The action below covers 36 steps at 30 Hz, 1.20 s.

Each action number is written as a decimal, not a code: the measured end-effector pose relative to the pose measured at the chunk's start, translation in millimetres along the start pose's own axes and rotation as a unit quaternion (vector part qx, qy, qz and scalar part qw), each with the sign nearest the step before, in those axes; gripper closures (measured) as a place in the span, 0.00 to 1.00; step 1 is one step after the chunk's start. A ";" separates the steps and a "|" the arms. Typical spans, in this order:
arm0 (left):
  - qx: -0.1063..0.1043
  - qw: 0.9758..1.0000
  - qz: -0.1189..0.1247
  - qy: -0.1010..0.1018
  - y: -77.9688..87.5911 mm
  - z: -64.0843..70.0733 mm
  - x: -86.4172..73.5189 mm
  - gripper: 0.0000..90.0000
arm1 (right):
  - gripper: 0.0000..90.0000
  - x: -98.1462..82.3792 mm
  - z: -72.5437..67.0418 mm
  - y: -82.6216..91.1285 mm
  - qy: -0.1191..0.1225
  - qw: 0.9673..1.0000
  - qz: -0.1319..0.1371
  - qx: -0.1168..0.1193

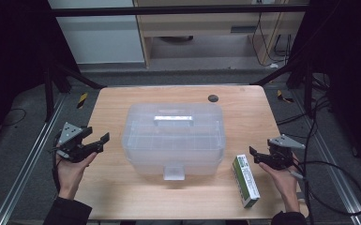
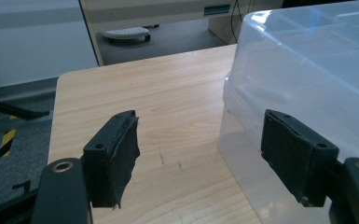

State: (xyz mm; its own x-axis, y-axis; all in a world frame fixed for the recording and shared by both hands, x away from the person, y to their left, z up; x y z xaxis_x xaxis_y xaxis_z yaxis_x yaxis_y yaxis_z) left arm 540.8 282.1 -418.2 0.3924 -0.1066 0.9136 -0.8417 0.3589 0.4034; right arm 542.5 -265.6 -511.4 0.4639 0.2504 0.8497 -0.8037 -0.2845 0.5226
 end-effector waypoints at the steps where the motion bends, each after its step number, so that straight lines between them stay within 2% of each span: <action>1: -0.002 1.000 0.000 -0.003 0.1 1.7 1.6 0.30 | 0.22 -0.6 0.0 -0.2 0.001 1.000 0.000 -0.001; 10: -0.010 1.000 -0.001 -0.021 -4.7 7.9 12.9 0.31 | 0.22 -2.4 0.2 0.9 0.005 1.000 0.000 -0.002; 15: -0.013 0.999 -0.002 -0.041 -5.1 10.5 21.9 0.30 | 0.22 -4.3 0.4 0.1 0.006 1.000 -0.004 -0.001; 19: -0.029 0.999 0.005 -0.043 -4.6 15.2 34.3 0.30 | 0.22 -4.8 0.6 0.1 0.004 1.000 -0.005 0.000; 27: -0.056 0.996 0.011 -0.070 -3.8 22.5 56.7 0.30 | 0.22 -7.2 1.8 -0.7 0.006 1.000 -0.009 -0.002; 30: -0.070 0.995 0.015 -0.067 -4.0 25.4 63.1 0.30 | 0.22 -8.3 1.5 -0.8 0.001 1.000 -0.010 0.000; 34: -0.093 0.993 0.017 -0.072 -4.9 31.4 70.1 0.30 | 0.21 -9.6 2.5 -1.3 0.008 1.000 -0.012 -0.001; 36: -0.101 0.992 0.018 -0.075 -5.1 35.0 74.2 0.30 | 0.21 -9.6 3.3 -0.8 0.003 1.000 -0.012 -0.003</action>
State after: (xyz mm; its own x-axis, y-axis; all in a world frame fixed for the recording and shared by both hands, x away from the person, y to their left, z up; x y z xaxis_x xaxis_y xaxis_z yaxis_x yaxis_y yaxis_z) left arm 561.2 239.9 -350.6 0.2910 -0.2223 0.9306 -0.7571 0.5411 0.3660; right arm 539.9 -270.9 -519.8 0.4814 0.2632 0.8361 -0.7943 -0.2723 0.5431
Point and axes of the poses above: each handheld gripper's, and its own axes: y roughly backward along the jaws, x roughly out of its top, z roughly to its right, the point moved 9 cm from there along -y, roughly forward along the jaws, and after that the axes turned 4 degrees about y, right-handed, at the moved point
